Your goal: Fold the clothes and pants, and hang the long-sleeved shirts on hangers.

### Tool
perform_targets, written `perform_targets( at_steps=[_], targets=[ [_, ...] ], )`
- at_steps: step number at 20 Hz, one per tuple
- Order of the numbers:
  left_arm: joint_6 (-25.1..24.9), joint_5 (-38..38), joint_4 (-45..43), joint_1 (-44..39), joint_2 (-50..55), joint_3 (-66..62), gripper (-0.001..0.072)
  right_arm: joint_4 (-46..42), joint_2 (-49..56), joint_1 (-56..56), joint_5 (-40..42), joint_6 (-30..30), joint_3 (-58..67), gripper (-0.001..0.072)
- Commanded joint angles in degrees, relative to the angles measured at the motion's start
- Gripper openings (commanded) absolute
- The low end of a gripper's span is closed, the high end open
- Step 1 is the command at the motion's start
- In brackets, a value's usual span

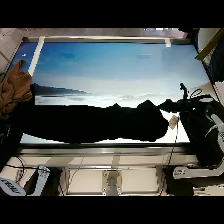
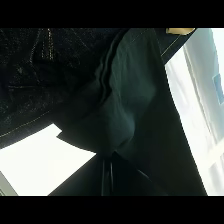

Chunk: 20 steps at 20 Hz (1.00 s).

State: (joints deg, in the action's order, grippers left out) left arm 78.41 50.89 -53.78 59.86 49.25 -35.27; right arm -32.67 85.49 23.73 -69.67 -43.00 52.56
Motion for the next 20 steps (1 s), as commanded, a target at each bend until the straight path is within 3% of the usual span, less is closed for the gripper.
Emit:
perform_targets(
  at_steps=[1, 4, 5, 6, 7, 11, 13, 14, 16, 20],
  targets=[
    [0.0, 0.0, 0.0, 0.1, 0.0, 0.0, 0.0007, 2.2, -0.6, 0.8, -9.7, 1.2, 6.8, 0.0025],
    [0.0, 0.3, 0.0, 0.1, 0.0, 0.0, 0.0007, -3.6, -2.6, 2.6, -10.3, -4.7, 11.0, 0.0026],
    [0.0, 0.5, 0.0, 0.1, 0.0, 0.0, 0.0007, -7.8, -3.3, 3.5, -10.6, -8.2, 11.5, 0.0061],
    [0.0, 0.6, 0.0, 0.1, 0.0, 0.0, 0.0007, -11.6, -3.8, 4.7, -11.9, -11.1, 11.5, 0.0271],
    [0.0, 0.9, 0.0, 0.1, 0.0, 0.0, 0.0007, -14.9, -4.2, 6.2, -14.1, -12.7, 11.5, 0.037],
    [0.0, 1.7, 0.0, 0.1, 0.0, 0.0, 0.0007, -17.6, -8.4, 16.0, -20.4, -11.4, 2.6, 0.0395],
    [0.0, 2.4, 0.0, 0.1, 0.0, 0.0, 0.0007, -17.4, -12.5, 23.1, -16.8, -9.8, -7.0, 0.0428],
    [0.0, 2.3, 0.0, 0.1, 0.0, 0.0, 0.0007, -16.3, -14.5, 26.1, -12.9, -10.0, -11.1, 0.056],
    [0.0, 2.3, -0.1, 0.1, 0.0, 0.0, 0.0007, -11.5, -16.8, 28.8, -8.2, -10.0, -16.4, 0.0567],
    [-1.3, 2.3, -0.2, 0.1, 0.0, 0.0, 0.0007, -13.4, -15.9, 22.5, -3.4, -10.1, -19.2, 0.0566]
  ],
)
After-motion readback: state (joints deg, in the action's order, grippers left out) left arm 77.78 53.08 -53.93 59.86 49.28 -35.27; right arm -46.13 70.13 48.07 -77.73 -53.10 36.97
